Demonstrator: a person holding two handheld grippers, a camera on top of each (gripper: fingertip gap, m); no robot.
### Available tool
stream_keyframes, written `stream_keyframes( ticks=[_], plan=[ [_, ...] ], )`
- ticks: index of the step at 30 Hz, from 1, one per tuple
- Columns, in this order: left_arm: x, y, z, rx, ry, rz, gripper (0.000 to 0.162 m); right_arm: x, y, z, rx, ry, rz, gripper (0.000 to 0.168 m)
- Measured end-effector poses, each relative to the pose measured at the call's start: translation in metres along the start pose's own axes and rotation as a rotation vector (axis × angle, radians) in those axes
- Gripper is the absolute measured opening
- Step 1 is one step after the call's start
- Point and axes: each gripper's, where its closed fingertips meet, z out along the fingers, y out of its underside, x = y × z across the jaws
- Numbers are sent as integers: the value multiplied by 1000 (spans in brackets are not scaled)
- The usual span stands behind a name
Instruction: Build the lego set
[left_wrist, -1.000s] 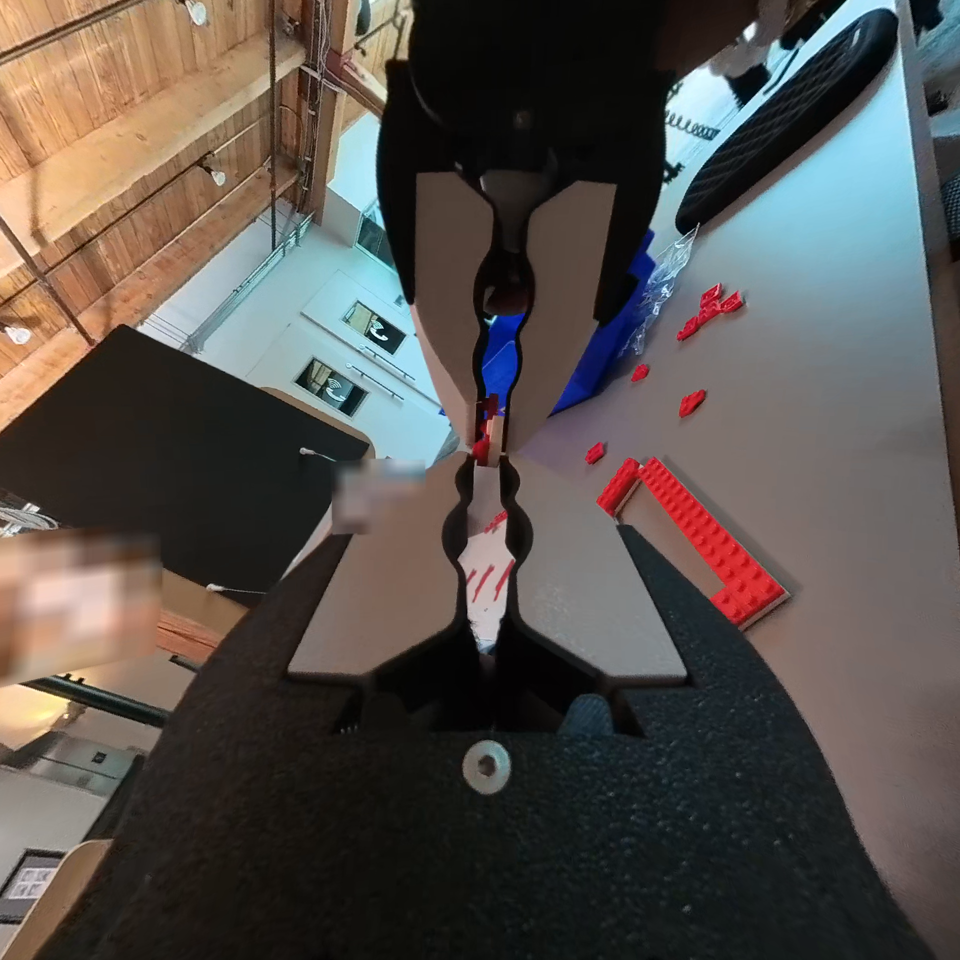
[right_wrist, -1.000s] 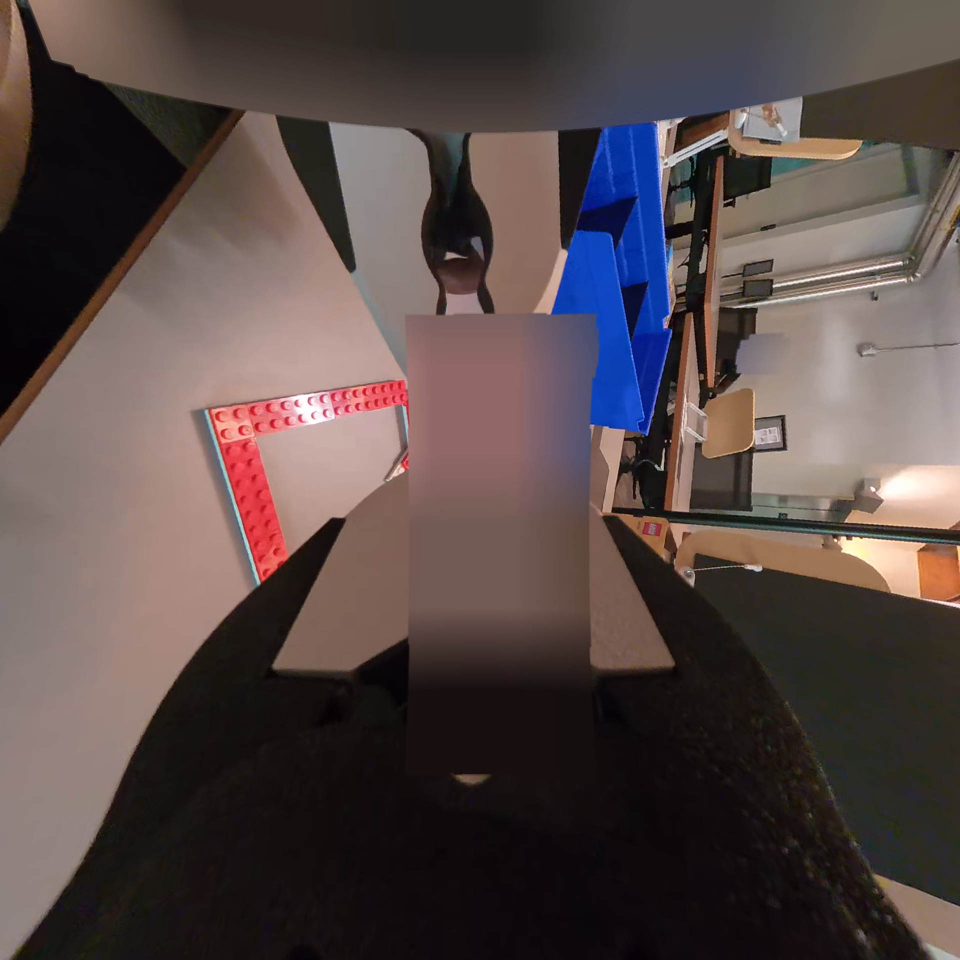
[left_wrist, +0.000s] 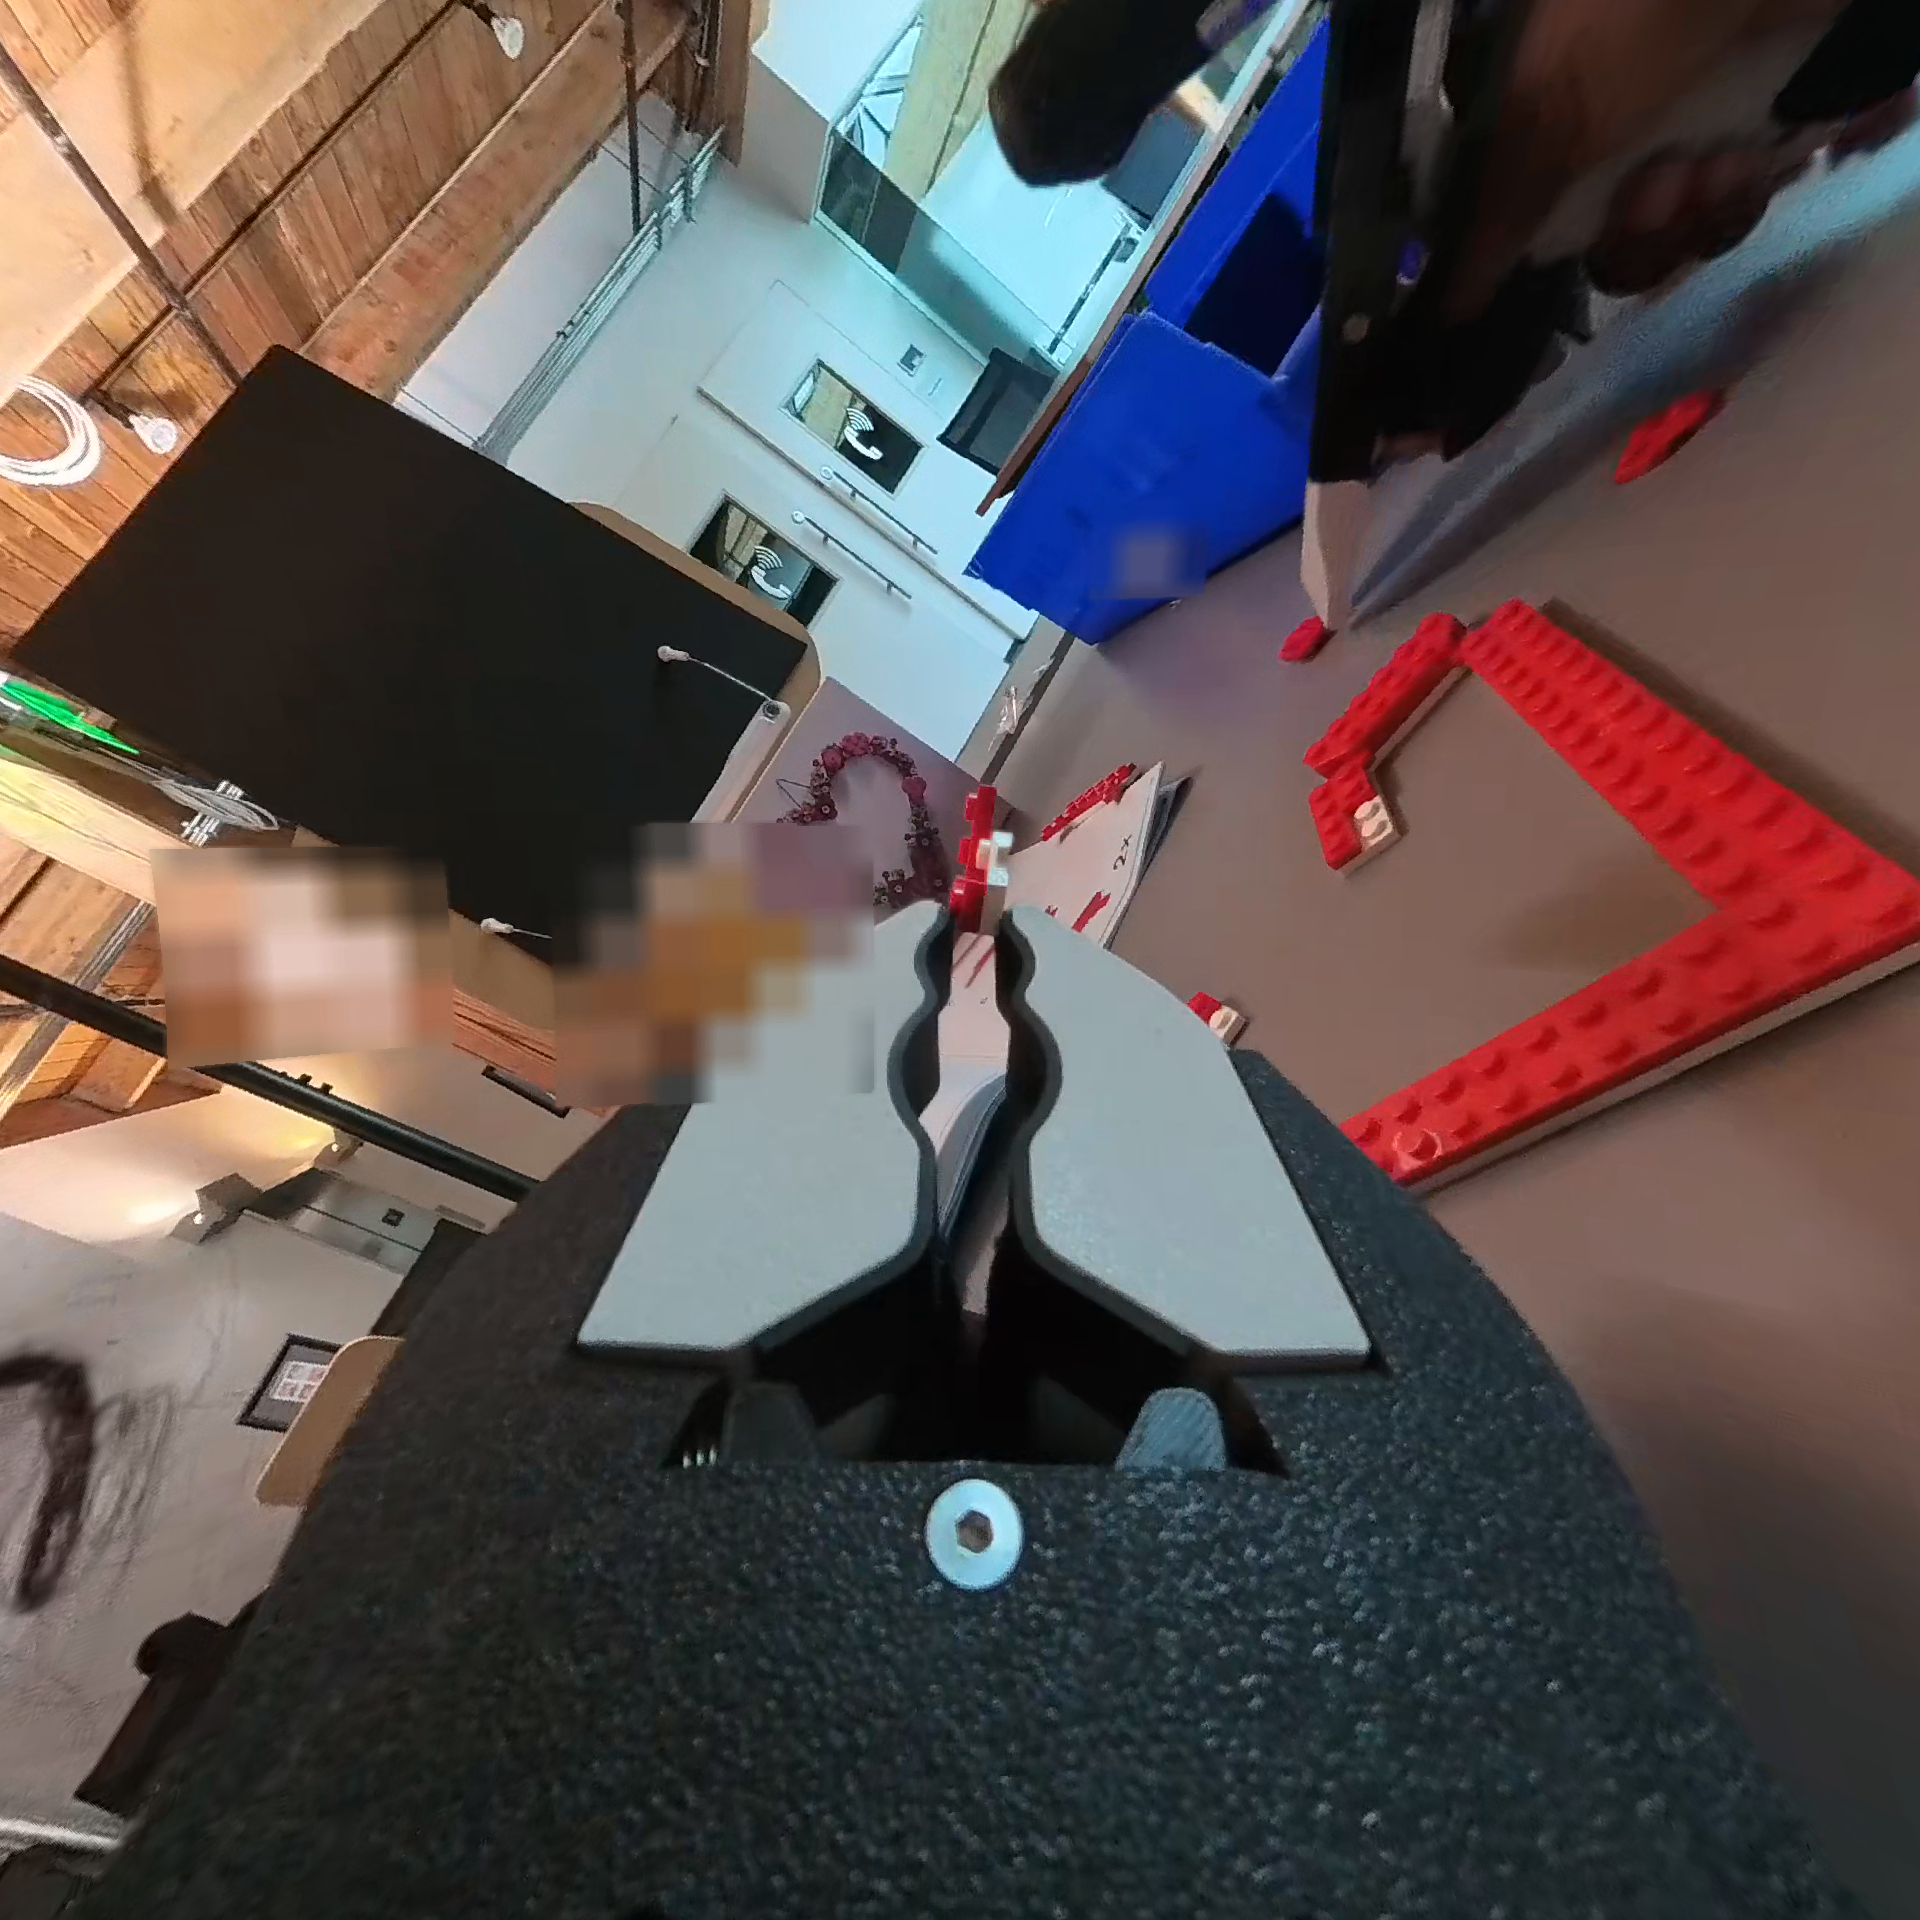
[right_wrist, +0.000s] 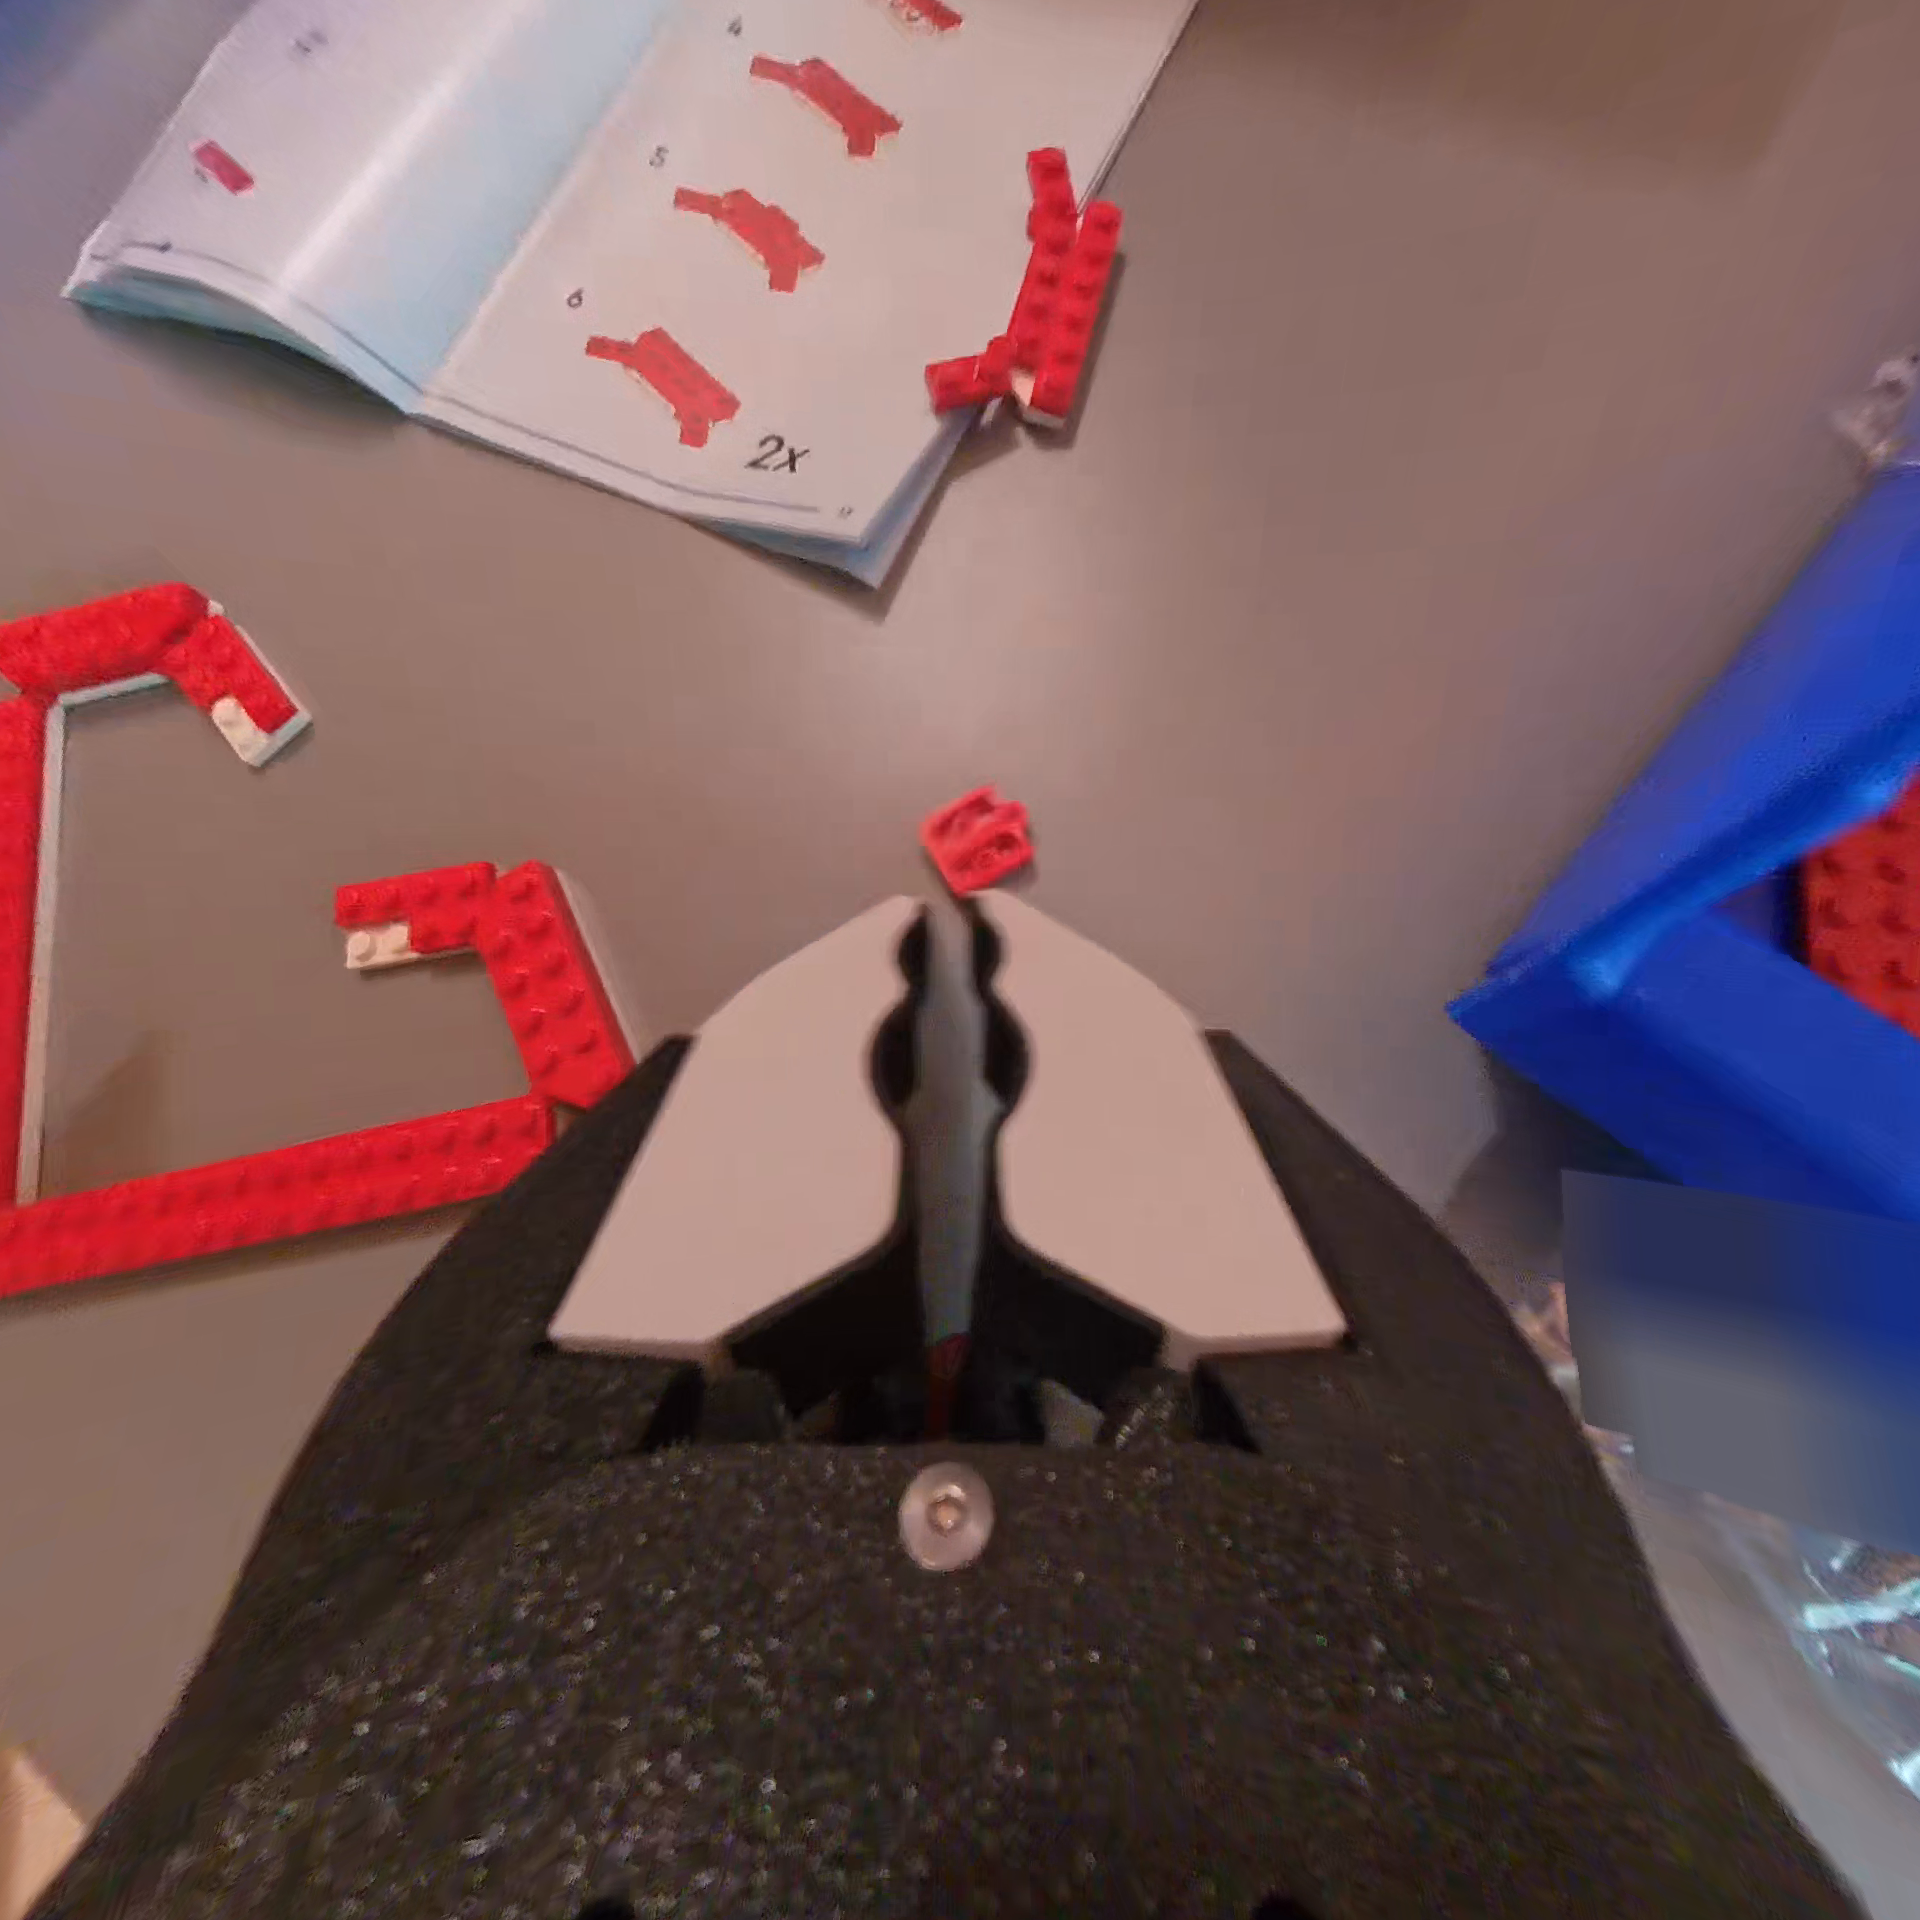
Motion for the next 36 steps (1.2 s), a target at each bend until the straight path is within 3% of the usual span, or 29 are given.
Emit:
stream_keyframes(
  ticks=[1, 7, 9, 11, 14, 16, 17, 22, 23, 26, 31, 36],
  plan=[
    [0, 1, 0, 0, -1, -4, 7, -1, 0, 1, -9, -9, -20, 0],
    [-2, 2, 0, -2, -8, -16, 7, -8, -27, -23, 143, 127, -292, 3],
    [-2, 2, 0, -6, -7, -14, 7, -5, -22, -17, 87, 111, -249, 28],
    [-2, 2, -1, -5, -11, -10, 7, 3, -17, -6, 30, 104, -206, 38],
    [-3, 2, -1, -5, -16, -14, 7, 9, -16, 8, 0, 89, -157, 34],
    [-4, 2, -1, -5, -16, -15, 7, 2, -15, 13, -8, 11, -112, 16],
    [-3, 2, -1, -3, -17, -12, 7, 2, -16, 13, -9, 9, -119, 16],
    [-2, 2, -1, -9, -16, -6, 7, -13, -53, -27, 233, 223, -480, 19],
    [-3, 2, -1, -10, -17, -8, 7, -17, -57, -36, 255, 272, -547, 31],
    [-3, 1, -1, -7, -21, -10, 7, -27, -55, -51, 246, 298, -604, 39],
    [-4, 1, -2, -8, -27, -3, 7, -15, -50, -83, 341, 293, -484, 28],
    [-3, -1, -2, -2, -25, 4, 7, 10, 0, -61, 148, 187, -147, 29]
  ],
)
